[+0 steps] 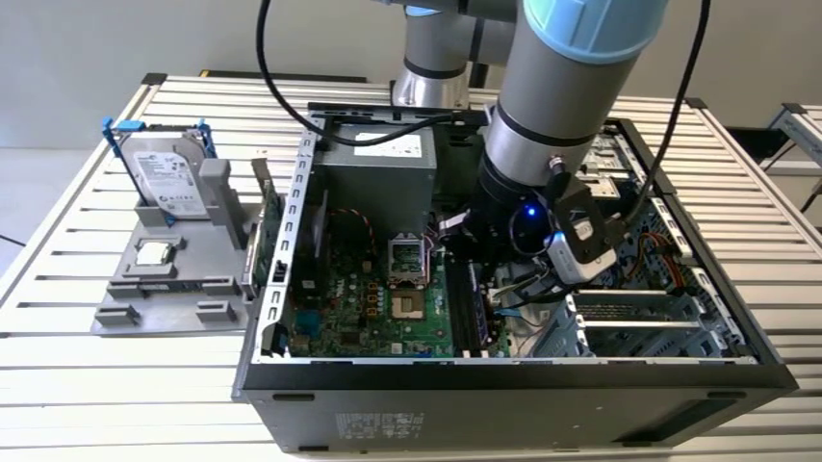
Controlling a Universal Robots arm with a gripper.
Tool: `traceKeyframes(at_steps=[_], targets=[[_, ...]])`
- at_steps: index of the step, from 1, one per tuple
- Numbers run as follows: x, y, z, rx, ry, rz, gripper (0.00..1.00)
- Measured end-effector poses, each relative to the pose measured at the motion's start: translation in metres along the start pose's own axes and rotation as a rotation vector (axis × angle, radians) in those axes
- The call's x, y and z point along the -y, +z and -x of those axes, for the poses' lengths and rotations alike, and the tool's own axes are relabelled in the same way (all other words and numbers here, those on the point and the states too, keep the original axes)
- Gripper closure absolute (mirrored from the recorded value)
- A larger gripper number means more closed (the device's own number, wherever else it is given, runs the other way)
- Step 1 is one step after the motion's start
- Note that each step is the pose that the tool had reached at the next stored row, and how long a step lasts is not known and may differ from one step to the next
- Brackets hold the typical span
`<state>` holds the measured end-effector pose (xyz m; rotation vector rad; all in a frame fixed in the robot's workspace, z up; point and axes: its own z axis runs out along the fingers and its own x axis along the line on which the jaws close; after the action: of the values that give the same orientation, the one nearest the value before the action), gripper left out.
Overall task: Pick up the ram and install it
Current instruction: 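Insert the ram into the slot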
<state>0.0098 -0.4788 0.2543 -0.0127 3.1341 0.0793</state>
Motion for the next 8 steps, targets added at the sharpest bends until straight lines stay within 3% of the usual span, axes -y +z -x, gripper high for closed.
traceKeyframes(at_steps=[8], targets=[[0.0000, 0.0000, -0.0001, -0.0001, -0.002, 0.0000, 1.00]])
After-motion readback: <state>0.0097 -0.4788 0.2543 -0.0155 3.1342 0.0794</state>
